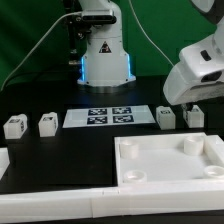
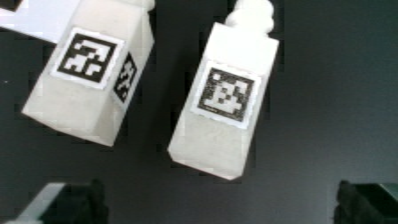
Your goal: Assemble one leg
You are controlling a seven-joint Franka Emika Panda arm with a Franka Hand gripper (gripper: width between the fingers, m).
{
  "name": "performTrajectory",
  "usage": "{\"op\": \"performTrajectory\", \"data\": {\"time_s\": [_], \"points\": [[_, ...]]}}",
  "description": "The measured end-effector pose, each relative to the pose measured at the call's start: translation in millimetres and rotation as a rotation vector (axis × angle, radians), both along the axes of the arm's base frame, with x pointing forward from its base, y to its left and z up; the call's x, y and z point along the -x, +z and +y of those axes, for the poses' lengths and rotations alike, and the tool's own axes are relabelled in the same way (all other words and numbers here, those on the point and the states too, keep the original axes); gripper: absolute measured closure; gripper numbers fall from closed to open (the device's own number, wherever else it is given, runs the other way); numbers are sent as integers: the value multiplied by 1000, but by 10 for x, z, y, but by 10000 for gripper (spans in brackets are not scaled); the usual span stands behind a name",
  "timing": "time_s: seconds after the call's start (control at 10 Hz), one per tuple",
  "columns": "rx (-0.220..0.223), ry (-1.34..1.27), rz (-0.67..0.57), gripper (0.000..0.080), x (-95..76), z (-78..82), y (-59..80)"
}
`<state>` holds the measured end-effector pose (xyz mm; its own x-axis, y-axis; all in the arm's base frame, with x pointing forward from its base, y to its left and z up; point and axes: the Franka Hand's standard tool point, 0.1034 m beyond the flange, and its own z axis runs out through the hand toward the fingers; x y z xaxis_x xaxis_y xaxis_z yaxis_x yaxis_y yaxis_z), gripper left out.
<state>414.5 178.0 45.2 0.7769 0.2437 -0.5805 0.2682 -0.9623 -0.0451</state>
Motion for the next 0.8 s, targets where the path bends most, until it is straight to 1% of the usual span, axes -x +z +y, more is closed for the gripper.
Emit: {"op": "performTrajectory", "data": {"time_s": [0.2, 0.3, 0.4, 0.5, 0.8], "points": [[6, -11, 2, 151, 14, -1, -16], [42, -64, 36, 151, 97, -10, -81], [80, -123, 114, 151, 202, 8, -149], [86, -126, 140, 151, 190, 16, -203], [83, -141, 150, 151, 198, 10, -230]]}}
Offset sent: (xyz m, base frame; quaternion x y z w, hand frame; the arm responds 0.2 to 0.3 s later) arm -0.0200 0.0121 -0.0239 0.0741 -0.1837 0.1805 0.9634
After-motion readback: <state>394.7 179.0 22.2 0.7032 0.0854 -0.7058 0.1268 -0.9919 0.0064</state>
